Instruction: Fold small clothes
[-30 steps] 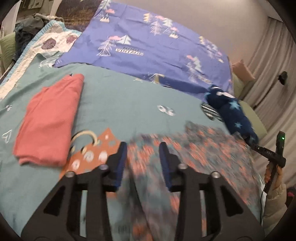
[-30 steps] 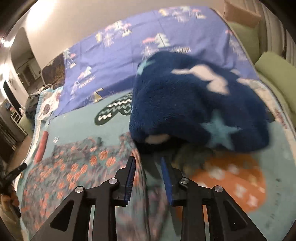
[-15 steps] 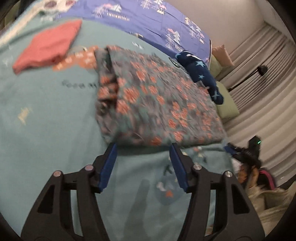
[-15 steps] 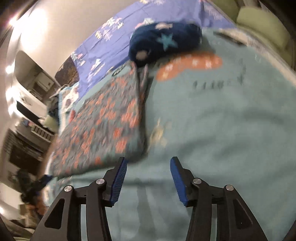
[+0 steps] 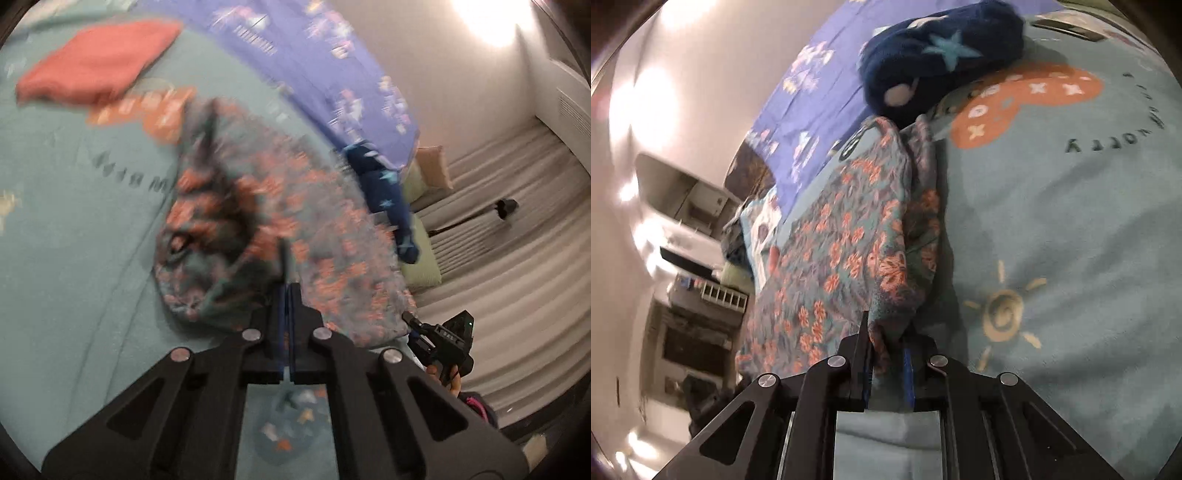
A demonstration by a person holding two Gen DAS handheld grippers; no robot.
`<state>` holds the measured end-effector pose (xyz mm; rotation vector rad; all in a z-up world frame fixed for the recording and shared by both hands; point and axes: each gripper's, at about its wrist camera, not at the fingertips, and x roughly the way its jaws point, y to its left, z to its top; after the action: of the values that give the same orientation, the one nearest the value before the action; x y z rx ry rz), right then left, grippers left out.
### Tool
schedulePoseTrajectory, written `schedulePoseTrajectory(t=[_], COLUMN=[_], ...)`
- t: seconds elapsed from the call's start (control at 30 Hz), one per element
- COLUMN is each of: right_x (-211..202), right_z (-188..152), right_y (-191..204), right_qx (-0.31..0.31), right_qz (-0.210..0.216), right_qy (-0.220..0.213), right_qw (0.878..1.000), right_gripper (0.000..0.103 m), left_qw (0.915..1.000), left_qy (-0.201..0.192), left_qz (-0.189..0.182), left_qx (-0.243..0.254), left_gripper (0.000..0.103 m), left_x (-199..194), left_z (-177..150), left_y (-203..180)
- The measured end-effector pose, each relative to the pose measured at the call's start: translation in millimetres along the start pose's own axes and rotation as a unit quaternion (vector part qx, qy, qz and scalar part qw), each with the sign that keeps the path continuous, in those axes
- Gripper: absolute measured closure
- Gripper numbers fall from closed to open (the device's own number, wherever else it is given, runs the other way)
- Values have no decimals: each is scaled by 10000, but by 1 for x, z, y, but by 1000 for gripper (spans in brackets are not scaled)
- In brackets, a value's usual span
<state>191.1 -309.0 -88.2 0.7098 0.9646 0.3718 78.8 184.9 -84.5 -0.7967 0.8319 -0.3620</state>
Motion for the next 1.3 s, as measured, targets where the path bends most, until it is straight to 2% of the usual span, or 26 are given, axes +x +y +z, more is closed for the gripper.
schedulePoseTrajectory(t=[0.17, 0.27, 0.37, 0.4, 0.43, 0.47, 0.53, 0.6, 0.67, 0.77, 0.83, 0.9, 1.03, 1.07, 1.1, 1.13, 1.17, 1.23, 1.3], right_x=[-49, -64, -65, -63, -61, -56, -55, -57, -59, -63, -65, -66, -59, -55, -51, -49, -47, -47, -49], right_z=[-13, -34, -52, -54, -56, -55, -56, -55, -55, -58, -62, -66, -74, -75, -76, -77, -77, -76, -75], right_y=[24, 34, 28, 22, 14, 9, 4, 2, 0, -3, -5, -8, -13, -13, -14, -14, -13, -10, -9], right_qx=[-343, -518, -667, -709, -702, -688, -660, -611, -577, -484, -476, -460, -369, -341, -311, -297, -300, -300, -303], right_qz=[93, -166, -435, -485, -549, -630, -734, -789, -784, -680, -690, -655, -474, -449, -452, -445, -432, -449, -468], right_qy=[-94, 35, 174, 265, 304, 356, 347, 264, 236, 200, 217, 260, 471, 517, 548, 550, 535, 501, 493], right_qw=[9993, 9985, 9967, 9959, 9956, 9950, 9945, 9947, 9950, 9963, 9962, 9965, 9971, 9971, 9970, 9971, 9972, 9973, 9972], right_gripper=[93, 93, 92, 91, 90, 85, 80, 72, 71, 60, 59, 58, 54, 53, 53, 53, 53, 53, 53], left_qw=[9959, 9946, 9946, 9945, 9942, 9943, 9949, 9961, 9973, 9975, 9968, 9935, 9818, 9777, 9755, 9743, 9756, 9819, 9820], left_qy=[-364, -277, -15, 48, 139, 219, 323, 316, 244, 42, -71, -125, -172, -122, -55, 146, 334, 365, 200], left_qz=[89, 205, 439, 564, 711, 744, 761, 668, 555, 609, 595, 644, 618, 585, 604, 580, 561, 499, 537], left_qx=[823, 979, 936, 877, 793, 736, 586, 487, 405, 352, 530, 929, 1786, 2012, 2113, 2173, 2097, 1792, 1799], left_gripper=[103, 103, 103, 99, 88, 73, 56, 55, 52, 51, 51, 51, 51, 51, 56, 92, 102, 103, 103], left_x=[-59, -78, -67, -60, -50, -45, -35, -25, -17, -13, -16, -17, -15, -10, -6, 3, 8, -2, -25], left_z=[0, -14, -26, -27, -30, -32, -33, -36, -30, -24, -24, -23, -23, -22, -21, -17, -14, -8, -7], left_y=[-44, -43, -25, -18, -9, -2, 8, 14, 17, 17, 12, 2, -18, -23, -24, -25, -20, -15, -17])
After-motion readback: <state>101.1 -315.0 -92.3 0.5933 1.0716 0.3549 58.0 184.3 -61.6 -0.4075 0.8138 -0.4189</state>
